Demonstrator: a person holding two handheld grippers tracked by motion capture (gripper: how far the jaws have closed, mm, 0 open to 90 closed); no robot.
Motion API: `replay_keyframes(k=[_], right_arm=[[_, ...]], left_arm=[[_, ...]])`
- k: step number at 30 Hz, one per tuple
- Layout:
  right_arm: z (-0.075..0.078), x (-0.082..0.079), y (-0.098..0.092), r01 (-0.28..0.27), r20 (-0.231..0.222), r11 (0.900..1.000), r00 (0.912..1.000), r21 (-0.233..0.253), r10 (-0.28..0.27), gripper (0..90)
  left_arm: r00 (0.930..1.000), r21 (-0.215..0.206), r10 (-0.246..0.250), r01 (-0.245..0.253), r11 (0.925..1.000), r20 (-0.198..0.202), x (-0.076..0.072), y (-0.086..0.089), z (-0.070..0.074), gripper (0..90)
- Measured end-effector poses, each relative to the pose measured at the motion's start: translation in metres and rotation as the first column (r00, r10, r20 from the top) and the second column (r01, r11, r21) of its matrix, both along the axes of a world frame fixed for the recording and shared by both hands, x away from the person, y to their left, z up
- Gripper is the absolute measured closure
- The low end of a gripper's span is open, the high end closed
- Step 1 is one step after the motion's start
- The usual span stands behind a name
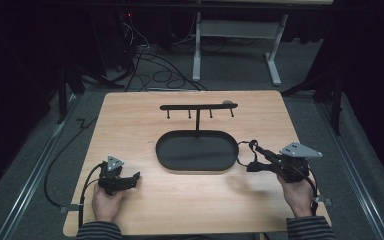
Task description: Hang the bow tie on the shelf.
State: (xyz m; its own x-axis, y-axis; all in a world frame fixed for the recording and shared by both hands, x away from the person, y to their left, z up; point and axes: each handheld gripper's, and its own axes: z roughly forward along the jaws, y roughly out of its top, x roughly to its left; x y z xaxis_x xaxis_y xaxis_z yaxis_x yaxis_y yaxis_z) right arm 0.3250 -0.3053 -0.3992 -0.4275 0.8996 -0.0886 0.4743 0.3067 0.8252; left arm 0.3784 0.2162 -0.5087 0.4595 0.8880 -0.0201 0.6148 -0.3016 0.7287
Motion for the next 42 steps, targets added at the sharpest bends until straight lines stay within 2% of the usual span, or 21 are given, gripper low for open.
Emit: replay_keyframes(k=[8,20,34,42], right_arm=[[0.014,-0.002,0.006,-0.031,0.010,0.999,0.9995,0.024,0.031,90.0],[0.036,0.003,0.022,-0.081,0.031,0.997,0.9963,0.016,0.080,90.0],[0.063,0.017,0.043,-0.137,0.078,0.990,0.9878,0.017,0.135,90.0],[0.073,0.026,0.050,-0.156,0.091,0.987,0.9840,0.028,0.153,90.0]], left_arm=[[1.0000,0.001,-0.001,0.001,1.0000,0.000,0.000,0.000,0.000,16.7],[1.0000,0.001,-0.001,0.001,1.0000,0.000,0.000,0.000,0.000,16.7],[1.0000,0.001,-0.001,0.001,1.0000,0.000,0.000,0.000,0.000,16.7],[1.0000,0.001,-0.001,0.001,1.0000,-0.001,0.000,0.000,0.000,16.7]])
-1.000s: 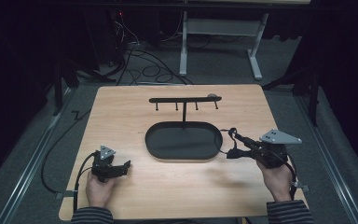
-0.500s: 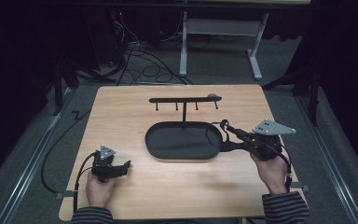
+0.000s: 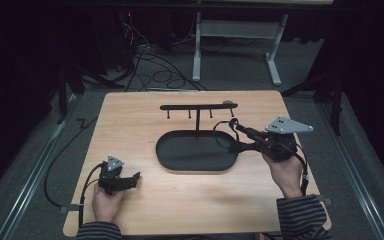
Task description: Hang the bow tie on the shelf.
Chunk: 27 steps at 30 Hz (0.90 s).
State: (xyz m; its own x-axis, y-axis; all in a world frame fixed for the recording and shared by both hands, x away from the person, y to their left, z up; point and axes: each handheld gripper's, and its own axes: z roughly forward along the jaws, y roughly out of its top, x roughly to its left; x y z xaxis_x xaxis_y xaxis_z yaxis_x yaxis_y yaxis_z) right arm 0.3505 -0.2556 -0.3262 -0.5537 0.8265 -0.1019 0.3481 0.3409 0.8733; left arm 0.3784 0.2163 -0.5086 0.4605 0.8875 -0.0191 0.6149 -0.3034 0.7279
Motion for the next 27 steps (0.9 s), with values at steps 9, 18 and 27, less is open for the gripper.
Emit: replay_keyframes(k=[9,18,27], right_arm=[[0.009,0.013,0.005,-0.002,0.020,1.000,0.9998,0.000,0.002,90.0],[0.006,0.027,0.007,0.016,0.026,1.000,0.9995,-0.004,-0.016,90.0],[-0.003,0.041,0.004,0.059,0.003,0.998,0.9982,-0.020,-0.059,90.0]], left_arm=[[1.0000,0.000,0.000,0.000,1.0000,0.000,0.000,0.000,0.000,16.7],[1.0000,-0.001,0.001,-0.001,1.0000,0.001,0.000,0.000,0.000,16.7],[1.0000,0.000,0.001,0.000,1.0000,0.000,0.000,0.000,0.000,16.7]])
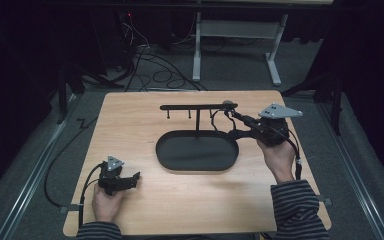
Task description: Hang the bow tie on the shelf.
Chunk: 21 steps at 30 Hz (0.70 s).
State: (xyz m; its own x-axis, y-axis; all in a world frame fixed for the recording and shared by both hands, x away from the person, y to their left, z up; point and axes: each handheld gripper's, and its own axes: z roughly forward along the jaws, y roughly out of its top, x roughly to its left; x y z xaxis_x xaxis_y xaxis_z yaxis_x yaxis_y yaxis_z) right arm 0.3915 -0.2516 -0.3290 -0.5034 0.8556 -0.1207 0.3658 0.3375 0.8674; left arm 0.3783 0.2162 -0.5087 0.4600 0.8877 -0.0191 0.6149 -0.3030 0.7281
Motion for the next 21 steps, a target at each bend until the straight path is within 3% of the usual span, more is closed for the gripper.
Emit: replay_keyframes(k=[21], right_arm=[[-0.019,0.012,-0.007,0.103,-0.027,0.995,0.9943,-0.009,-0.103,90.0]], left_arm=[[1.0000,0.000,0.000,0.000,1.0000,0.000,0.000,0.000,0.000,16.7]])
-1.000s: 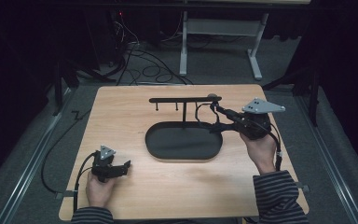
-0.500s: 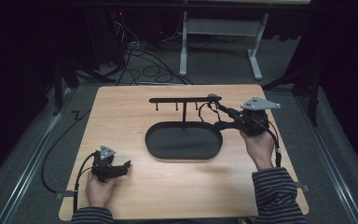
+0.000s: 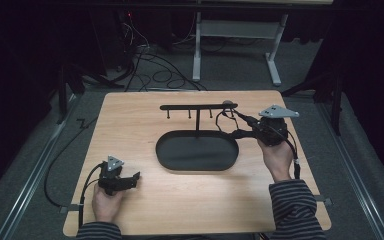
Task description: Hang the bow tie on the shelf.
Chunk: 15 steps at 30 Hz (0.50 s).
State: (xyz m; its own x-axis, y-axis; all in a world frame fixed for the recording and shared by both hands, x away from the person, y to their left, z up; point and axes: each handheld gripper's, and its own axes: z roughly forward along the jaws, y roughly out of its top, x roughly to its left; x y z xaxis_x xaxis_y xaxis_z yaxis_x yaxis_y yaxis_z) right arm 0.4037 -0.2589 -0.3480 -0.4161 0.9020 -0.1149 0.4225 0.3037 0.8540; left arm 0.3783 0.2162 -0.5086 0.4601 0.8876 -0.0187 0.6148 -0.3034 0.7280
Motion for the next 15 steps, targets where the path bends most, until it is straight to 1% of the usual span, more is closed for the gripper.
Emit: replay_keyframes(k=[3,8,15], right_arm=[[-0.0018,0.0019,-0.0008,0.007,0.000,1.000,1.0000,0.001,-0.007,90.0],[-0.0067,0.0048,-0.0022,0.025,-0.013,1.000,0.9996,0.012,-0.025,90.0],[-0.0096,0.0089,-0.0046,0.048,-0.022,0.998,0.9986,0.037,-0.047,90.0]], left_arm=[[1.0000,0.000,0.000,0.000,1.0000,0.000,0.0000,0.0000,0.0000,16.8],[1.0000,0.000,0.000,0.000,1.0000,0.000,0.0000,0.0000,0.0000,16.8],[1.0000,0.000,0.000,0.000,1.0000,0.000,0.0000,0.0000,0.0000,16.7]])
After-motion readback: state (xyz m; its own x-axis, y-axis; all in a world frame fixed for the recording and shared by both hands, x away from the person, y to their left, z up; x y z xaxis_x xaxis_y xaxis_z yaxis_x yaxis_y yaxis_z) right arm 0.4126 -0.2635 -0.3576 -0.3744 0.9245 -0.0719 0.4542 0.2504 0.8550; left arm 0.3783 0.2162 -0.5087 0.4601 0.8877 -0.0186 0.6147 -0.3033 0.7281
